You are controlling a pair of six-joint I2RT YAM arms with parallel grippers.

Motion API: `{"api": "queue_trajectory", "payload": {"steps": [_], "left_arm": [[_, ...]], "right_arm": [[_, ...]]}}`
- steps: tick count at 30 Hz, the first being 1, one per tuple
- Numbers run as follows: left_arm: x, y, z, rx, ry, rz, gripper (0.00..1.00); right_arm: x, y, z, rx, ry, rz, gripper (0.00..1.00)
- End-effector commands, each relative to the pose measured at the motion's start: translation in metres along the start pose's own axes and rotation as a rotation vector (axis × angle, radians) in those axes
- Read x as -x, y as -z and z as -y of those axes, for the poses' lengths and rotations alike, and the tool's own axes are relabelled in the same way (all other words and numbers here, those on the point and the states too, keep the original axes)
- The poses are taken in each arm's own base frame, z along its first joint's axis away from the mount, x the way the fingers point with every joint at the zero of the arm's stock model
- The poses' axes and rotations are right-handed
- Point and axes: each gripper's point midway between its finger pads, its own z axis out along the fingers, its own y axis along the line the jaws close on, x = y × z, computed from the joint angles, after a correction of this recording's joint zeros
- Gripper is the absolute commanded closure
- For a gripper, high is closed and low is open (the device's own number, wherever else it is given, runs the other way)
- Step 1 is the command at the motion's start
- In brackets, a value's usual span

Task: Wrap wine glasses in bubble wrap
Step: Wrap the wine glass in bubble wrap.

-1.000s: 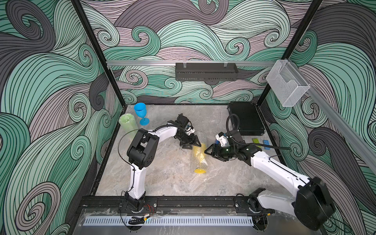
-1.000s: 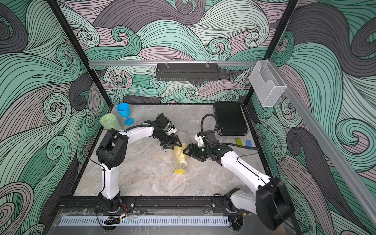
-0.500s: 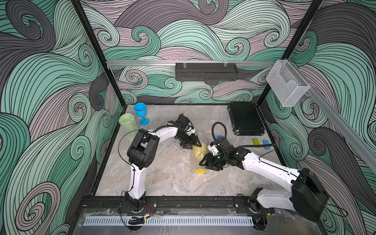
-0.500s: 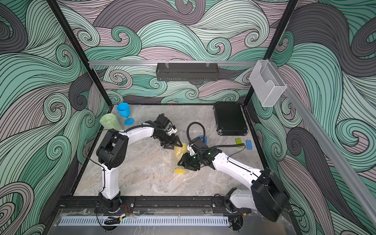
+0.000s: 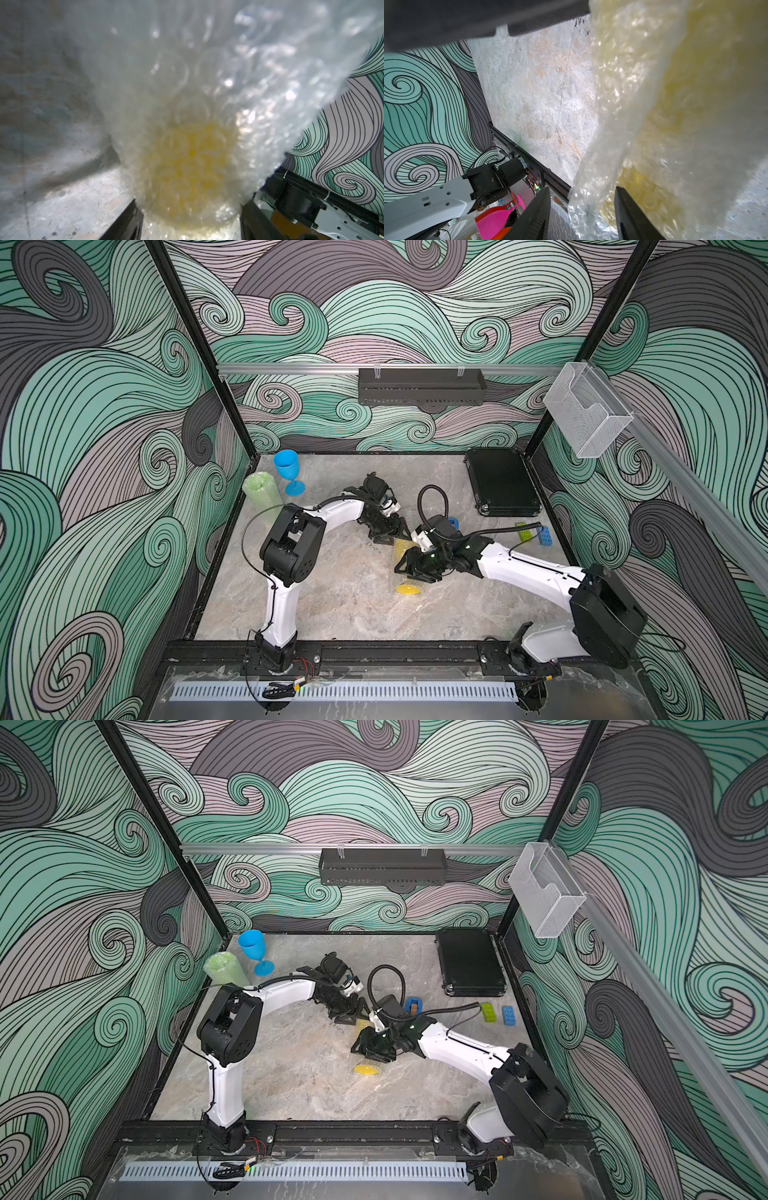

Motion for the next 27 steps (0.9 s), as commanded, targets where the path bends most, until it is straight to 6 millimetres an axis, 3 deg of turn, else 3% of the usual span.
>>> {"api": "queue_trajectory", "payload": {"steps": [1,8,14,21,27], "left_arm": [[-0.027,-0.019,-0.035,0.14,0.058,-0.082,0.33],[-0.029,-0.019,-0.035,0.139,0.054,-0.08,0.33],[-0.029,-0.018,-0.034,0.137,0.048,-0.076,0.33],[-0.03,-0.021,-0.035,0.146,0.047,-0.084,0.34],[-0.03,-0.022,-0.038,0.16,0.041,-0.084,0.34]], "right_arm": [[-0.001,-0.007,-0.006,-0.002,0.006,0.004,0.45],[-0.003,-0.019,-0.008,-0.011,0.015,-0.031,0.42],[0.003,-0.008,-0.025,0.023,0.042,-0.008,0.44],[-0.002,-0.003,-0.022,0.006,0.029,-0.016,0.58],[-0.006,0.012,-0.018,0.003,0.033,0.009,0.87]]}}
